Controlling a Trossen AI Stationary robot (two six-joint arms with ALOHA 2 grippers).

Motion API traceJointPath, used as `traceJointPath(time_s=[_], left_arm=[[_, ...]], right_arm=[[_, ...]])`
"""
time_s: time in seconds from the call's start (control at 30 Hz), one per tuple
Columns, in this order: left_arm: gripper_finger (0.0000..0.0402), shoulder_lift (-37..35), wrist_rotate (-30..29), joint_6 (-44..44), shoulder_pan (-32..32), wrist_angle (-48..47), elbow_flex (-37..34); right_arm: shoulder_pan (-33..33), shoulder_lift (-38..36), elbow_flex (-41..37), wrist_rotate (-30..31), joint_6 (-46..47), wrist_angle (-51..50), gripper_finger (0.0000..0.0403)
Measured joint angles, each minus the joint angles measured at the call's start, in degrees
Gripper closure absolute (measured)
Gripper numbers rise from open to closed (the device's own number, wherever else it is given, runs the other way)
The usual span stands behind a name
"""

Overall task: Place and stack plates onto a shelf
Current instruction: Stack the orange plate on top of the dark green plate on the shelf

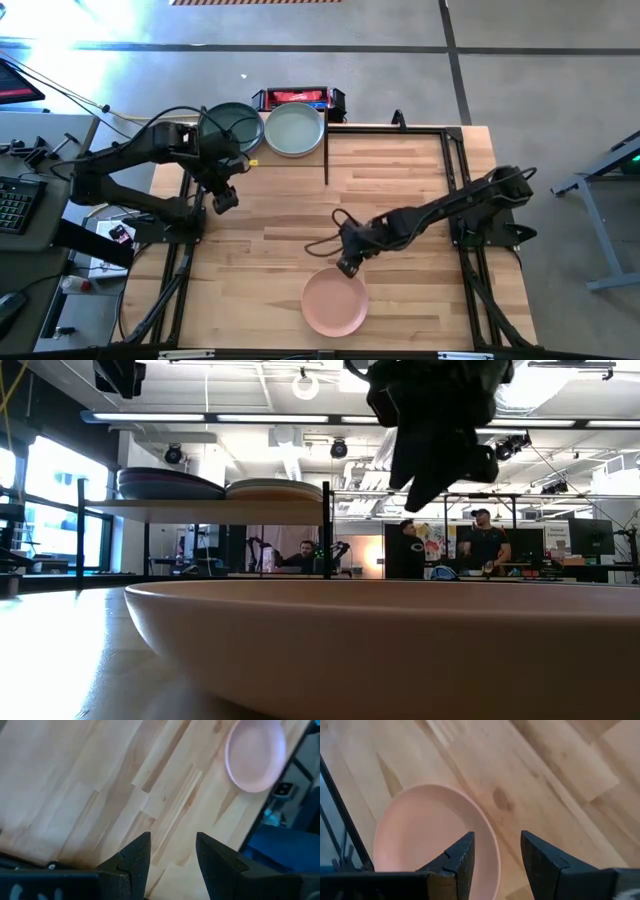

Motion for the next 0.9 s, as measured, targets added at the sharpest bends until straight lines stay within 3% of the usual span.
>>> traceJointPath(time_s=[0.27, 0.6, 0.9], left_arm=[[0.0257, 0.0, -6.23, -5.33, -6.46, 2.33, 0.0], [0.0257, 1.0, -6.66, -11.3, -13.04, 9.53, -0.02], [0.0257, 6.16, -8.1, -17.13, -17.71, 15.65, -0.07]], right_arm=[[3.37, 1.62, 0.0, 0.5, 0.22, -0.18, 0.0263], [6.45, 1.66, 0.0, 3.21, 3.36, -3.69, 0.0263], [8.52, 1.66, 0.0, 3.23, 4.92, -7.98, 0.0263]])
